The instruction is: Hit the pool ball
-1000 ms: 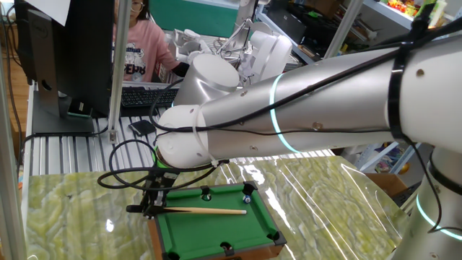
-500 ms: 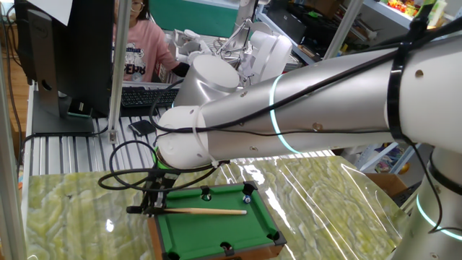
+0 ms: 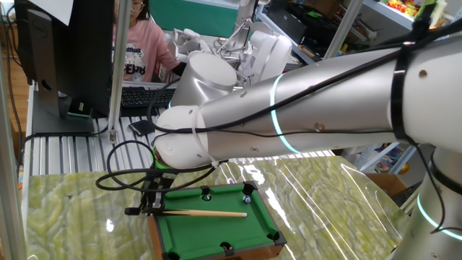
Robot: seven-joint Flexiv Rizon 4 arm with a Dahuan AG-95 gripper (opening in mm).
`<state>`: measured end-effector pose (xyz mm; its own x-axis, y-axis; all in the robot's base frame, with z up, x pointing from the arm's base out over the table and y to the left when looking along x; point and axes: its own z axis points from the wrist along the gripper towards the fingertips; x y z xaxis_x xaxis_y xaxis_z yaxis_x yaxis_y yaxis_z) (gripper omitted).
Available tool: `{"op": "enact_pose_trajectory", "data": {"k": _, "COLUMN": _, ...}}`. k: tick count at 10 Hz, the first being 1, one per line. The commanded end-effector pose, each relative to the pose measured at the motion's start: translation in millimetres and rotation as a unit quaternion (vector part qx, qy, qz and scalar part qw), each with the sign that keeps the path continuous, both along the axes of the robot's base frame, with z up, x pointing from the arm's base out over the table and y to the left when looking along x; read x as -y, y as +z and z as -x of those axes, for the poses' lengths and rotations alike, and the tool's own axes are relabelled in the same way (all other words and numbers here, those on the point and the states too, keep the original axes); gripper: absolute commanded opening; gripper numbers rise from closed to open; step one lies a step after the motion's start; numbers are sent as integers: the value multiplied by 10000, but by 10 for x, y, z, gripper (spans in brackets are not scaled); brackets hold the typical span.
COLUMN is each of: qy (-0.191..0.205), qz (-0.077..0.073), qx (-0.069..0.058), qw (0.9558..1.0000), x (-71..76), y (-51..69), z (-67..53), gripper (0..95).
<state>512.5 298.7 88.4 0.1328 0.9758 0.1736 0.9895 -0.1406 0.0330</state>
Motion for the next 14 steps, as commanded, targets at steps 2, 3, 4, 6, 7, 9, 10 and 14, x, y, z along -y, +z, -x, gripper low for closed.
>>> {"op": "enact_pose_trajectory", "data": {"k": 2, "qy": 199, "qz": 41, "qx": 16, "qw": 9998, "x": -46, "y": 63, "z": 46, "gripper": 0}}
{"op": "enact_pose_trajectory", "data": {"k": 3, "qy": 318, "qz": 30, "qx": 20, "qw": 9995, "x": -57, "y": 85, "z": 59, "gripper": 0}}
{"op": "enact_pose_trajectory", "data": {"k": 4, "qy": 521, "qz": 1, "qx": 7, "qw": 9986, "x": -78, "y": 120, "z": 84, "gripper": 0}}
{"op": "enact_pose_trajectory", "data": {"k": 6, "qy": 680, "qz": -8, "qx": -16, "qw": 9977, "x": -106, "y": 169, "z": 121, "gripper": 0}}
{"op": "enact_pose_trajectory", "data": {"k": 7, "qy": 824, "qz": 16, "qx": -84, "qw": 9966, "x": -109, "y": 205, "z": 133, "gripper": 0}}
{"op": "enact_pose_trajectory", "data": {"k": 9, "qy": 952, "qz": -14, "qx": -151, "qw": 9953, "x": -101, "y": 255, "z": 142, "gripper": 0}}
{"op": "enact_pose_trajectory", "data": {"k": 10, "qy": 1034, "qz": -48, "qx": -189, "qw": 9944, "x": -101, "y": 271, "z": 147, "gripper": 0}}
{"op": "enact_pose_trajectory", "data": {"k": 14, "qy": 1050, "qz": -172, "qx": -303, "qw": 9939, "x": -120, "y": 335, "z": 223, "gripper": 0}}
